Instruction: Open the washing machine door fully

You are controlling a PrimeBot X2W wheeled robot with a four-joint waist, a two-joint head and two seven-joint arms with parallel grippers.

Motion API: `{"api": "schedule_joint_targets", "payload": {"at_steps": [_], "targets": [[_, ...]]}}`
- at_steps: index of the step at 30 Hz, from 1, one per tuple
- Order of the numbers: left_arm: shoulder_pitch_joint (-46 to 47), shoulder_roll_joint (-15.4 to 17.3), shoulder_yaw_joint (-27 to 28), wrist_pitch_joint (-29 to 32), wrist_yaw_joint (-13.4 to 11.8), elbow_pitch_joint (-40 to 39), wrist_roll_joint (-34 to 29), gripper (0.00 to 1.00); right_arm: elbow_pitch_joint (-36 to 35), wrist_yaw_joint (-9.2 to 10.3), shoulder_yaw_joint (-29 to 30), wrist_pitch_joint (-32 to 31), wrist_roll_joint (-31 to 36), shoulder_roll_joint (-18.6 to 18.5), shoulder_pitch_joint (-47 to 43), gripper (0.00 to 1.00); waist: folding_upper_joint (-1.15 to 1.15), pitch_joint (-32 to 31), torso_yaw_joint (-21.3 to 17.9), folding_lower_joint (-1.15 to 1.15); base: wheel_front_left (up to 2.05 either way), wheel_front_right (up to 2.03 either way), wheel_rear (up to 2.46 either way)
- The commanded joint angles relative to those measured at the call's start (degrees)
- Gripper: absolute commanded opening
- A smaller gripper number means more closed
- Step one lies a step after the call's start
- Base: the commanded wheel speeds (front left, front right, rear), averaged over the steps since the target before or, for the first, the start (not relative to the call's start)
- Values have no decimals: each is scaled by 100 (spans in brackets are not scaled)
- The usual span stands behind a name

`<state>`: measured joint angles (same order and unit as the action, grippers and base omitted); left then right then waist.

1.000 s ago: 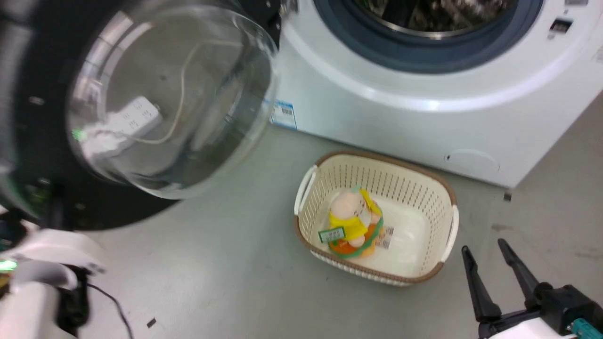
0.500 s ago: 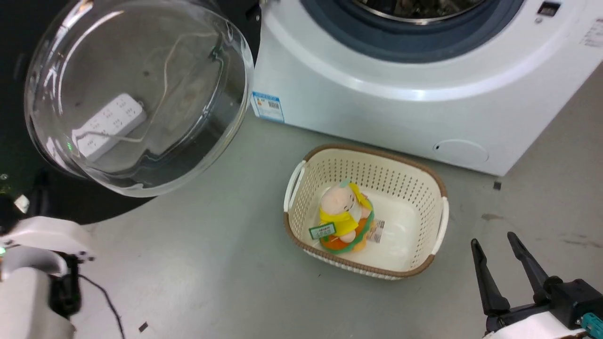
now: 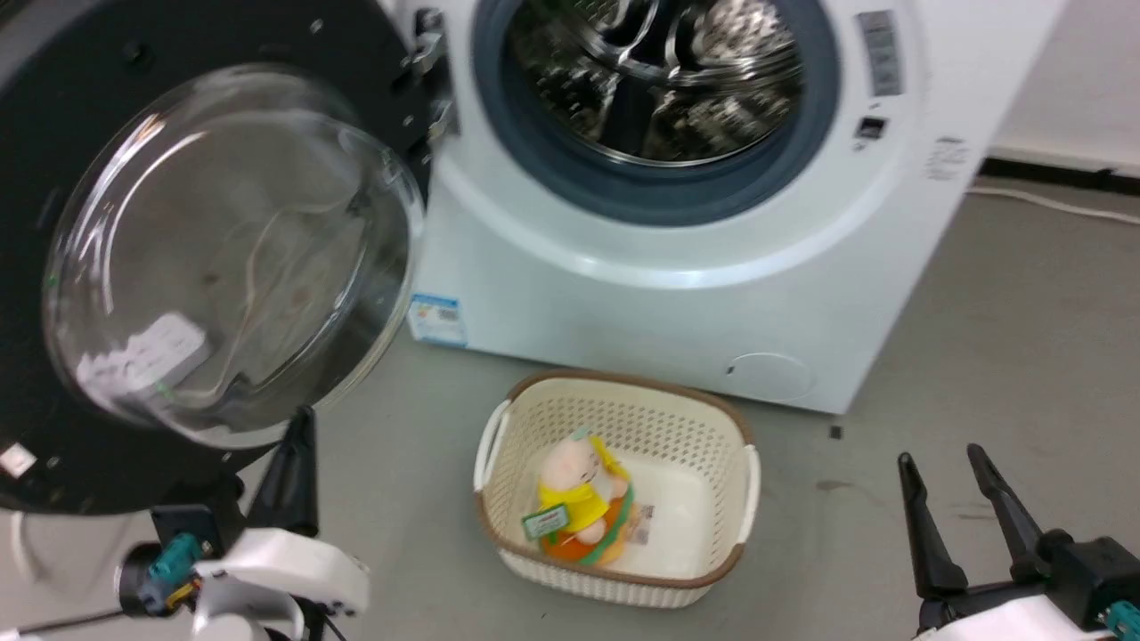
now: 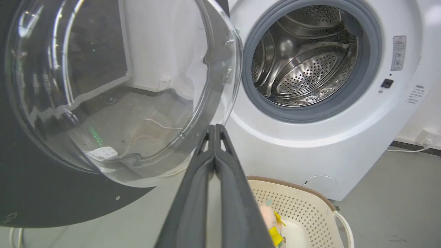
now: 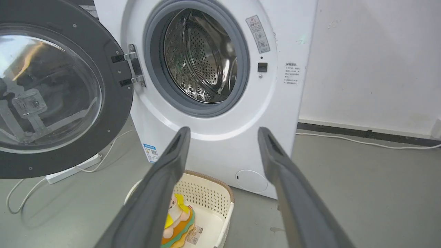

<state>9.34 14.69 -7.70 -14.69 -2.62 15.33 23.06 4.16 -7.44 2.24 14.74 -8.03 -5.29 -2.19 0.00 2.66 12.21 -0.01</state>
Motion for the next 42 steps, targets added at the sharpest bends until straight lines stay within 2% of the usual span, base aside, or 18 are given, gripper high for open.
{"api": "schedule_joint_targets", "payload": {"at_steps": [1, 6, 7, 10, 11, 25, 42], "targets": [[-200, -140, -6, -29, -27, -173, -9, 0, -28, -5, 77, 26, 18, 65, -110, 100, 0, -338, -394, 1, 0, 0, 0], [-505, -387, 39, -30, -78, -479, -42, 0, -73, -5, 104, 26, 70, 130, -213, 100, 0, -439, -648, 1, 0, 0, 0], [-718, -504, -20, -30, -112, -590, -214, 0, -104, -5, 102, 26, 111, 161, -269, 100, 0, -478, -825, 1, 0, 0, 0], [-864, -551, -73, -30, -163, -576, -350, 0, -100, -5, 89, 26, 117, 177, -286, 100, 0, -501, -927, 1, 0, 0, 0], [-978, -597, -94, -30, -232, -579, -490, 100, -93, -5, 54, 26, 115, 188, -306, 100, 0, -523, -996, 1, 0, 0, 0], [-1353, -917, -316, -30, -111, -551, -1026, 100, 138, -5, 63, 26, 202, 229, -461, 100, 0, -594, -1026, 1, 0, 0, 0], [-1284, -1018, -139, -30, 76, -510, -1310, 100, 245, -5, 12, 26, 164, 240, -430, 100, 0, -638, -989, 1, 0, 0, 0]]}}
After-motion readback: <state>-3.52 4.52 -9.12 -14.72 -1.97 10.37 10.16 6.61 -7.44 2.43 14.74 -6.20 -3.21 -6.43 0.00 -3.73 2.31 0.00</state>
